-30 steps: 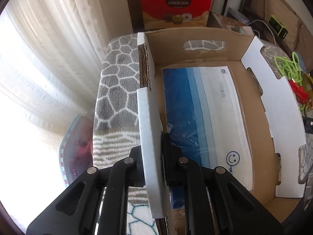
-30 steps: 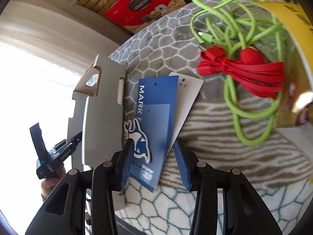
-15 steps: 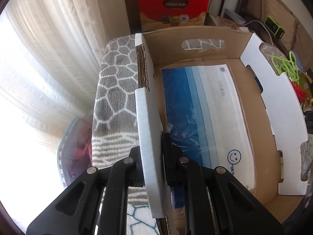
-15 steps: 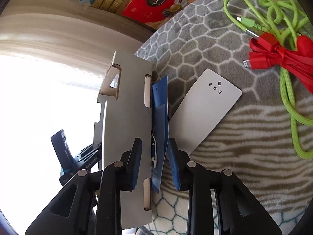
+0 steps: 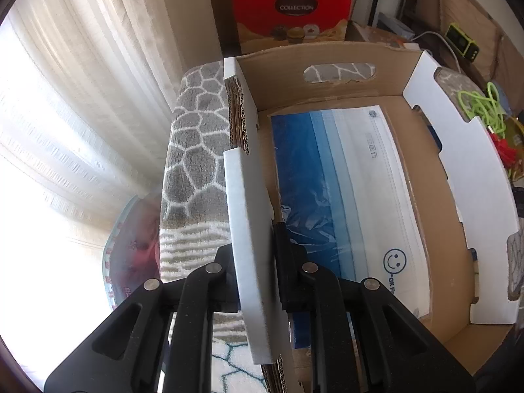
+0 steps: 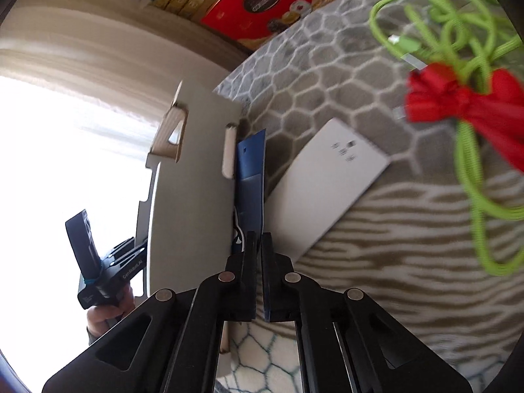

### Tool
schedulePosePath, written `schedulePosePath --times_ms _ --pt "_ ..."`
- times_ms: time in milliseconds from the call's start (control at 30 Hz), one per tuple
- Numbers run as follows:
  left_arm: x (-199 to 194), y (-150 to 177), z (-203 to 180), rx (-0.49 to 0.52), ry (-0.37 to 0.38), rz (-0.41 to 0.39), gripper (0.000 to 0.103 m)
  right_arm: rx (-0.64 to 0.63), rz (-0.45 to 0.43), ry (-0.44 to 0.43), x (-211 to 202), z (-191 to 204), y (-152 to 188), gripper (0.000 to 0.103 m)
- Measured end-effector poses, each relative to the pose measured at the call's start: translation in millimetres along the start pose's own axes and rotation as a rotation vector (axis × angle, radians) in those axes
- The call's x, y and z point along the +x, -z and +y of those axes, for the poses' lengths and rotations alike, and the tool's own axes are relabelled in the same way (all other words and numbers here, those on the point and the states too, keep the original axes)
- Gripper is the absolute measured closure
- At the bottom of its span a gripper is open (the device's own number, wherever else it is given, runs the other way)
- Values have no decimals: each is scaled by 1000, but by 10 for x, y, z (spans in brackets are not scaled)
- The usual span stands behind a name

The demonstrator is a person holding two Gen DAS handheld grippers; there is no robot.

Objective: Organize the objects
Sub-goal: 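Lift the tag card with the right tool and carry it to the box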

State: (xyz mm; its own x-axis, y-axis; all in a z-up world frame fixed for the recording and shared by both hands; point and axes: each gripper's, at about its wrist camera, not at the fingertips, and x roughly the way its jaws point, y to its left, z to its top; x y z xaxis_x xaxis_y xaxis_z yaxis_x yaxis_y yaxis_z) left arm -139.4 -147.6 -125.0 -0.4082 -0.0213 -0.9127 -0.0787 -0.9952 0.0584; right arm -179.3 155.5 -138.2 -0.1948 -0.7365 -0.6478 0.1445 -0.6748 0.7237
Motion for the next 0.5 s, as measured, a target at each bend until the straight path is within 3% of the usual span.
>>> schedulePosePath --times_ms 300,500 --pt "2 -1 -56 32 -46 -5 87 -44 -23 120 -483 -125 29 102" --pt "-6 9 -56 27 -48 -3 86 -137 -14 229 -619 96 -3 102"
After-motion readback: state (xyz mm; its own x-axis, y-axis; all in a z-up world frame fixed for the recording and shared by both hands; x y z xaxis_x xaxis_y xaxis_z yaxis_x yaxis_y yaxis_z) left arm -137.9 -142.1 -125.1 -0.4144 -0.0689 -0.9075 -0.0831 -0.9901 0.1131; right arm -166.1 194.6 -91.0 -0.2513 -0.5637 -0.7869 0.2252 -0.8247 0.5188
